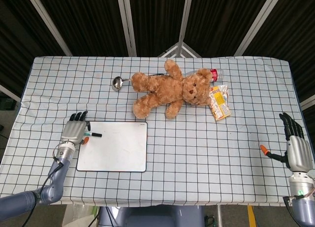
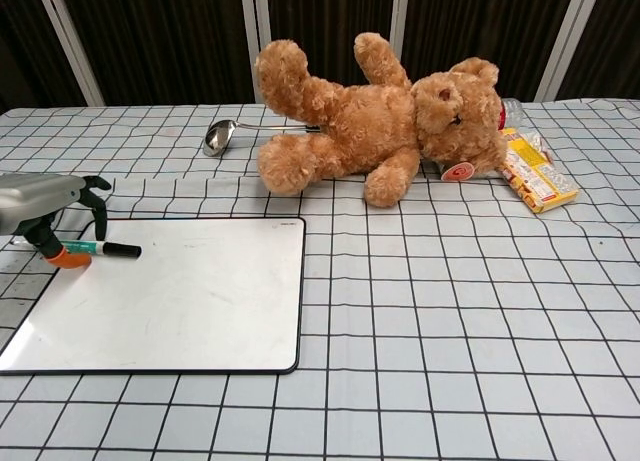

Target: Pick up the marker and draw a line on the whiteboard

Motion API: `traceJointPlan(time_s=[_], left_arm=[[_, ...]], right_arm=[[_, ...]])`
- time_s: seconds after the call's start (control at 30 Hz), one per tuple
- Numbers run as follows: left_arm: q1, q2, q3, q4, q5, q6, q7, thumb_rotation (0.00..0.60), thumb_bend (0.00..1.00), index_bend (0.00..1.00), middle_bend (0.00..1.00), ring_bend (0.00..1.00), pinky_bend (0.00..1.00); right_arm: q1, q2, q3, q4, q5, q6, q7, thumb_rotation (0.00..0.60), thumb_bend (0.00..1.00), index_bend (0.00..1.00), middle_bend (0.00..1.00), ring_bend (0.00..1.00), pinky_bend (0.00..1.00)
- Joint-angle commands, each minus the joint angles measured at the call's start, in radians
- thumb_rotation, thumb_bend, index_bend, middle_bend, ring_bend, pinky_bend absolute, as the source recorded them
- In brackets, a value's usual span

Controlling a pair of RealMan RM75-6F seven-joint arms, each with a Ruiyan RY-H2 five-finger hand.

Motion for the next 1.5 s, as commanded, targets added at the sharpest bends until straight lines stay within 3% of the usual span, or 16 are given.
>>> traceJointPlan(time_s=[0.03, 0.33, 0.53, 0.67, 0.8, 0.93, 1.23, 1.5], left_arm=[[-0.002, -0.002, 0.003, 0.001, -0.003, 0.001, 0.002, 0.600, 0.46, 0.52, 0.00, 0.00, 0.00], [-0.001, -0.010, 0.007, 0.003, -0.001, 0.017, -0.018, 0.600, 0.54, 0.71, 0.04, 0.00, 0.00], [0.009, 0.014, -0.024, -0.050, 0.045, 0.056, -0.085, 0.600, 0.56, 0.74, 0.06, 0.00, 0.00], [0.027, 0.050, -0.068, -0.141, 0.120, 0.115, -0.192, 0.600, 0.56, 0.74, 0.07, 0.00, 0.00], [0.057, 0.047, -0.119, -0.215, 0.207, 0.180, -0.379, 0.600, 0.57, 0.75, 0.08, 0.00, 0.00], [0.078, 0.023, -0.147, -0.261, 0.249, 0.180, -0.583, 0.600, 0.56, 0.76, 0.10, 0.00, 0.01], [0.093, -0.008, -0.126, -0.286, 0.313, 0.059, -0.930, 0.600, 0.55, 0.77, 0.13, 0.00, 0.01], [0.091, -0.028, -0.101, -0.288, 0.348, 0.001, -1.041, 0.600, 0.55, 0.77, 0.14, 0.00, 0.01]], right_arm=[[0.000, 0.000, 0.000, 0.000, 0.000, -0.001, 0.002, 0.600, 0.21, 0.00, 0.00, 0.00, 0.00], [0.000, 0.001, 0.002, -0.001, 0.002, 0.000, 0.007, 0.600, 0.21, 0.00, 0.00, 0.00, 0.00], [-0.001, 0.000, 0.003, 0.000, 0.002, 0.003, 0.007, 0.600, 0.21, 0.00, 0.00, 0.00, 0.00], [-0.001, -0.001, 0.003, 0.001, 0.004, 0.004, 0.004, 0.600, 0.21, 0.00, 0.00, 0.00, 0.00], [-0.001, -0.001, 0.004, -0.002, 0.007, 0.002, 0.004, 0.600, 0.21, 0.00, 0.00, 0.00, 0.00], [-0.001, -0.001, 0.004, -0.005, 0.007, 0.002, 0.002, 0.600, 0.21, 0.00, 0.00, 0.00, 0.00], [-0.001, 0.001, 0.007, -0.003, 0.014, -0.002, 0.008, 0.600, 0.21, 0.00, 0.00, 0.00, 0.00], [-0.001, 0.002, 0.008, -0.005, 0.021, -0.008, 0.013, 0.600, 0.21, 0.00, 0.00, 0.00, 0.00]])
